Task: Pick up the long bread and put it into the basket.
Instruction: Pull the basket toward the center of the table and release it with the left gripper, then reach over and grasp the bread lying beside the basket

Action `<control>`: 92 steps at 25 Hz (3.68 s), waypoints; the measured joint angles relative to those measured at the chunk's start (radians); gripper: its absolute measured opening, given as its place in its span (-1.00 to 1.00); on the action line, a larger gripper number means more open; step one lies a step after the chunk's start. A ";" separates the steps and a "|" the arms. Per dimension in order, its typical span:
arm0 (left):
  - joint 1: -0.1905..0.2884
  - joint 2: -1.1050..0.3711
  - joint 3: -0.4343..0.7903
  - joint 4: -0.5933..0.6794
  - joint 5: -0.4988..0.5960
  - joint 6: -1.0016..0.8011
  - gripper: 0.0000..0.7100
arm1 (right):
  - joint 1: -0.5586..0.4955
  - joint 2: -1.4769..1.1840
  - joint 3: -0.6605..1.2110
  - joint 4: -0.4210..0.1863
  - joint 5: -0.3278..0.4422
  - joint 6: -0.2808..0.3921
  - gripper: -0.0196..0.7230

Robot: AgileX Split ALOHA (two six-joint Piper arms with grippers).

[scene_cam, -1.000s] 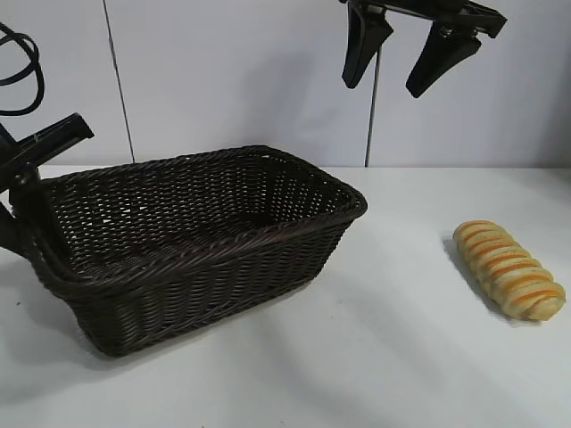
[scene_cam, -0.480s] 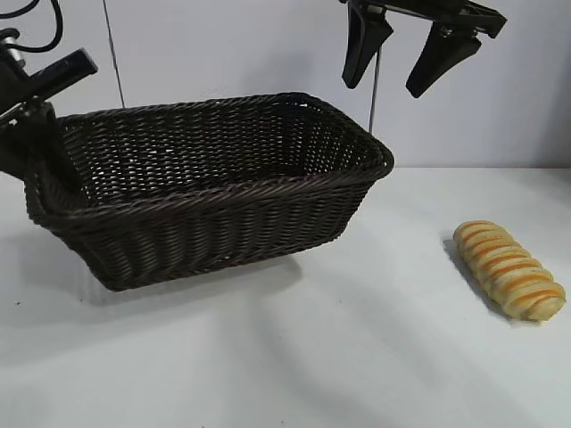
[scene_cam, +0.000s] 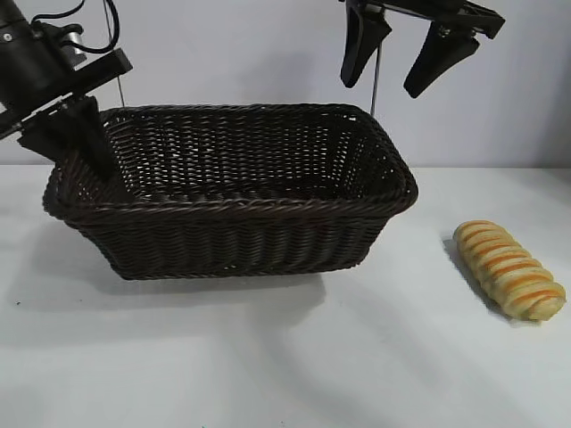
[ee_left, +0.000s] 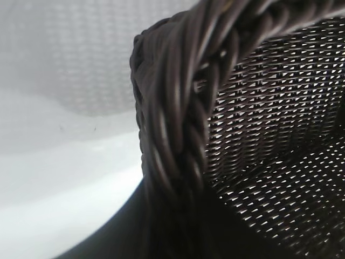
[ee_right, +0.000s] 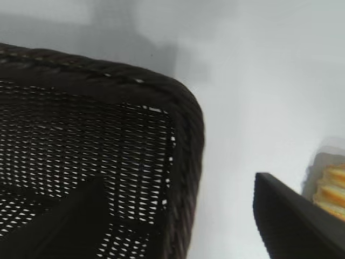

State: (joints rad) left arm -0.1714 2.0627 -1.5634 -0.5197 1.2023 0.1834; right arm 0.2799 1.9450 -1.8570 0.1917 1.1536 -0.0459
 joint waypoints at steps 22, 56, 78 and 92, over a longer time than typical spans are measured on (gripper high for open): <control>0.000 0.086 -0.004 -0.004 -0.047 0.032 -0.72 | 0.000 0.000 0.000 0.003 0.000 0.001 0.53; 0.004 -0.196 -0.008 0.031 0.007 0.022 0.60 | 0.000 0.000 0.000 0.003 0.000 0.004 0.53; 0.003 -0.291 -0.008 -0.029 -0.070 -0.134 0.60 | 0.000 0.000 0.000 0.003 0.000 0.004 0.53; -0.059 -0.221 0.008 -0.034 -0.106 -0.174 0.60 | 0.000 0.000 0.000 0.003 0.006 0.005 0.53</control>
State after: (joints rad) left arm -0.2304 1.8422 -1.5551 -0.5541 1.0963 0.0093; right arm 0.2799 1.9450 -1.8570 0.1946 1.1599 -0.0407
